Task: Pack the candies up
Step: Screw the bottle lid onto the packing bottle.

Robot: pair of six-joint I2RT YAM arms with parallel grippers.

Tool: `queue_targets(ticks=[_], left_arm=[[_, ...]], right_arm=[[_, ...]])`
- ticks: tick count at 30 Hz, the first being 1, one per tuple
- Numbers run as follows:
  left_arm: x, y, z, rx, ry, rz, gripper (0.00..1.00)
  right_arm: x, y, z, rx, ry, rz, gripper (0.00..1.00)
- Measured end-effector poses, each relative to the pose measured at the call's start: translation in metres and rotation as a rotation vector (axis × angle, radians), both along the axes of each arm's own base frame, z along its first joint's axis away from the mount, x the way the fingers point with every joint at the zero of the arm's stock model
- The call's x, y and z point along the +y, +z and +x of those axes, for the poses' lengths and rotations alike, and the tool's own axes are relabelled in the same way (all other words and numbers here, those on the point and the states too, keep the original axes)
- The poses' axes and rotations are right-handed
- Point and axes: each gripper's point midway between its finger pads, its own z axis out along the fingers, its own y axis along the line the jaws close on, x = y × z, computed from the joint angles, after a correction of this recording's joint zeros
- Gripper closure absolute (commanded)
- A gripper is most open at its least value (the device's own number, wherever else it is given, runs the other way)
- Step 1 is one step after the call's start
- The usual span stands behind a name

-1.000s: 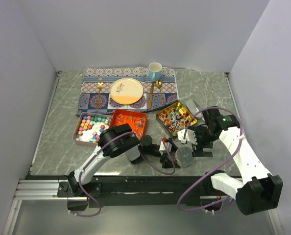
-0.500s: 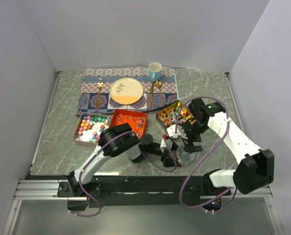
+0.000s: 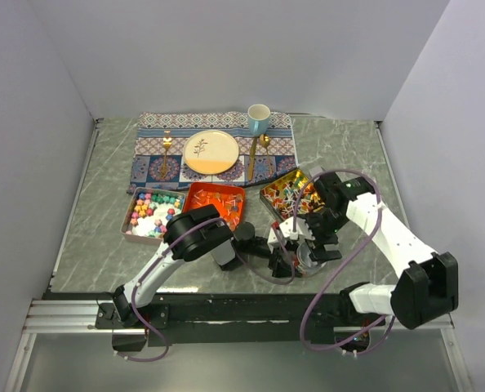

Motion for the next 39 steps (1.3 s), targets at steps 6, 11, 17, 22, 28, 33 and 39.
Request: queue_targets(ticks=[6, 11, 17, 22, 28, 33, 39], left_arm=[[0.000, -0.002, 0.000, -0.011, 0.000, -0.001, 0.99], [-0.002, -0.002, 0.001, -0.011, 0.001, -0.003, 0.99], [-0.003, -0.002, 0.002, -0.011, 0.008, -0.005, 0.99], [-0.005, -0.002, 0.005, -0.013, 0.021, -0.007, 0.99], [-0.006, -0.002, 0.006, -0.014, 0.031, -0.008, 0.99], [-0.006, -0.002, 0.006, -0.017, 0.031, -0.009, 0.99], [-0.007, -0.002, 0.007, -0.021, 0.031, -0.010, 0.99]], right_arm=[[-0.017, -0.007, -0.016, -0.061, 0.018, -0.039, 0.00], [-0.026, -0.011, -0.014, -0.109, 0.020, -0.079, 0.00], [-0.038, -0.015, -0.012, -0.080, -0.039, -0.132, 0.00], [-0.060, -0.019, -0.018, -0.126, -0.087, -0.189, 0.00], [-0.082, -0.008, -0.024, -0.202, -0.178, -0.192, 0.00], [-0.074, 0.022, 0.004, -0.259, -0.205, -0.120, 0.00], [-0.054, 0.031, 0.019, -0.324, -0.051, -0.033, 0.00]])
